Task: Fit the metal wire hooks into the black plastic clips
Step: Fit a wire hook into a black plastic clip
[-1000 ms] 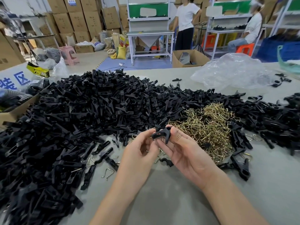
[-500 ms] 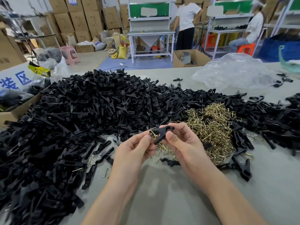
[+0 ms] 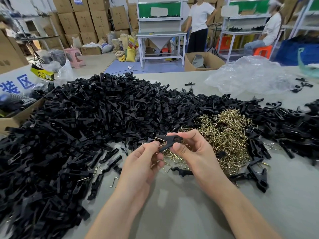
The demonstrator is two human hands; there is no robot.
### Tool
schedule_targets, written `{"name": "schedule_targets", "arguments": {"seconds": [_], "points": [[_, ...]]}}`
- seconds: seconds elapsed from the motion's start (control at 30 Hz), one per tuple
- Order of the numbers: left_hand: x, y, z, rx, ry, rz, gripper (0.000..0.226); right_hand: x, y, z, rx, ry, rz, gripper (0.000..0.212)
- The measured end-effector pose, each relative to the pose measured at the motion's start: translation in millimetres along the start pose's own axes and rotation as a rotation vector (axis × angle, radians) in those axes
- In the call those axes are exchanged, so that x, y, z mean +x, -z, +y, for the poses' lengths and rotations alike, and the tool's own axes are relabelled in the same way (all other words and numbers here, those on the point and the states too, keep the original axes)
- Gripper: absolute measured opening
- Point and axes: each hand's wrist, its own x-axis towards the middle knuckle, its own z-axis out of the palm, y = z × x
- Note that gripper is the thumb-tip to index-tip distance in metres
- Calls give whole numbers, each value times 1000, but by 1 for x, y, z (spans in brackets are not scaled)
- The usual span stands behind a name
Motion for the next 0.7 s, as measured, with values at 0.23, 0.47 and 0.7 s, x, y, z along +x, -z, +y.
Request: {"name": "schedule_targets", "arguments": {"seconds": [0.23, 0.47, 0.7], "points": [[-1, -1, 0, -53, 49, -24, 11, 0, 0, 0, -3, 0, 12, 24], [1, 3, -4, 34, 3, -71, 20, -1, -1, -1, -98, 22, 3, 21], [4, 3, -14, 279, -68, -89, 37, -8, -6, 5, -376, 65, -65, 39]]}}
